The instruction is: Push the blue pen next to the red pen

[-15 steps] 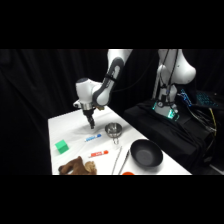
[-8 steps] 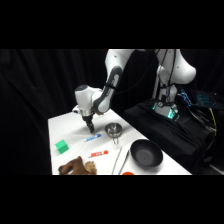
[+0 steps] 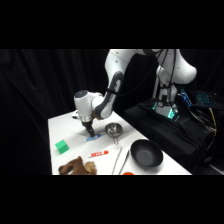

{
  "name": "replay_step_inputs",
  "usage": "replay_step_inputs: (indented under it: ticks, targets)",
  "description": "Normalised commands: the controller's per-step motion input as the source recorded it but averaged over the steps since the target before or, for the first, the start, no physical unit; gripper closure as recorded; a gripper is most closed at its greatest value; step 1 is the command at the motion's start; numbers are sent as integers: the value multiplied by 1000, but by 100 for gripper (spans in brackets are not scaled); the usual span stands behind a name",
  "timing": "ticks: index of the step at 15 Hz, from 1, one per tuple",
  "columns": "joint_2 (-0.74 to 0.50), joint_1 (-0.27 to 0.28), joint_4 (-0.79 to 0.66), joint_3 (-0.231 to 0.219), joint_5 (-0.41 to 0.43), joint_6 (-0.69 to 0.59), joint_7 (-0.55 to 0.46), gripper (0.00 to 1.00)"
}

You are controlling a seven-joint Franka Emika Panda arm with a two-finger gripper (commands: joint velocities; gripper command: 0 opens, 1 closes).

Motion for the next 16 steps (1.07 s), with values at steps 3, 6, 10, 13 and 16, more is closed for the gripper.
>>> replay_step_inputs:
  ticks: [3, 6, 10, 13, 16]
  targets:
    - [-230, 447, -70, -153, -239, -195, 367, 0]
    - [-211, 396, -20, -80, -213, -273, 334, 0]
    - [-163, 234, 8, -19, -203, -248, 239, 0]
    - [-336, 86, -115, 30, -159, -283, 155, 0]
    - [-542, 21, -245, 103, -86, -432, 136, 0]
